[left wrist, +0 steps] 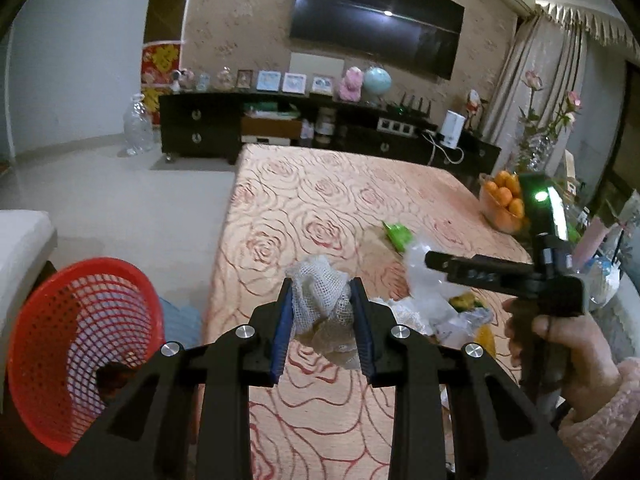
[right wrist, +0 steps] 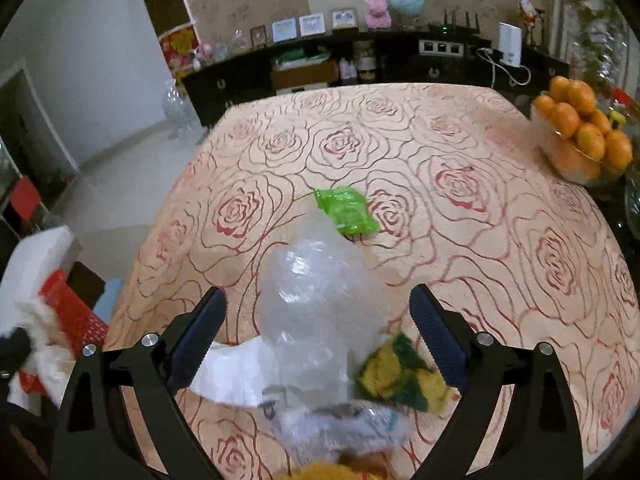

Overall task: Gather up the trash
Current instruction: 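Grasp the clear plastic bag with the right gripper while the left holds the white net, then carry the white net and clear bag in both grippers over the red wastebasket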

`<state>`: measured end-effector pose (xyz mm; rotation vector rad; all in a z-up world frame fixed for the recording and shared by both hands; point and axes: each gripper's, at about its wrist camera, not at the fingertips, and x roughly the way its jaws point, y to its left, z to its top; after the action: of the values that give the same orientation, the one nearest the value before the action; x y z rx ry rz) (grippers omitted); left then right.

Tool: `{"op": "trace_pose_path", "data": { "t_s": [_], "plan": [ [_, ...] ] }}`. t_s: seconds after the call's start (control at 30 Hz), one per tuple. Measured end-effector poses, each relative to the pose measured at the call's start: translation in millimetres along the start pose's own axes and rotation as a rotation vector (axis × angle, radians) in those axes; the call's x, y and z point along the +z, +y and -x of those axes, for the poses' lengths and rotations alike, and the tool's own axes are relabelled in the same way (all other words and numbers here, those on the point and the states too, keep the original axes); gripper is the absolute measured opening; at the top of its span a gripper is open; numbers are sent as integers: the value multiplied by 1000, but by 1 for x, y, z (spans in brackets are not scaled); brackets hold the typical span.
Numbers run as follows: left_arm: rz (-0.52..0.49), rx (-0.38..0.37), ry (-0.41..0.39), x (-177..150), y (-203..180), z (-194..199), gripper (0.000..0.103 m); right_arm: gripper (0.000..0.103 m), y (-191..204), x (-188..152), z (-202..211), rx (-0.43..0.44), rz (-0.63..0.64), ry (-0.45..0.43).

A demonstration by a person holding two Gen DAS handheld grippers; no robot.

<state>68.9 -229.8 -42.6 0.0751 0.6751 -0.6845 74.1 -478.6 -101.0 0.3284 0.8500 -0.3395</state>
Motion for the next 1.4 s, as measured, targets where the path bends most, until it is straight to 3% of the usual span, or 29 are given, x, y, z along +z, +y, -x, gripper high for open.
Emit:
{"op": "trace_pose_path", "data": {
  "t_s": [0.3,0.37,0.43,0.53,1.03,1.4],
  "plan": [
    [27,60,-22,1,25,12,27,91,9,0,-36,-23,25,89],
    [38,78,-27,2,31,14,27,82,11,-1,-37,-23,38,95],
    [47,89,-32,3,35,16,27,66,13,-1,-38,-19,47,100],
    [55,100,-44,5,41,21,27,56,15,-3,-33,-11,49,89],
    [61,169,-128,17,58,53,27,54,50,5,54,139,87,-116],
    [55,320,-175,26,90,92,27,54,110,-4,92,231,213,-186]
  ]
}}
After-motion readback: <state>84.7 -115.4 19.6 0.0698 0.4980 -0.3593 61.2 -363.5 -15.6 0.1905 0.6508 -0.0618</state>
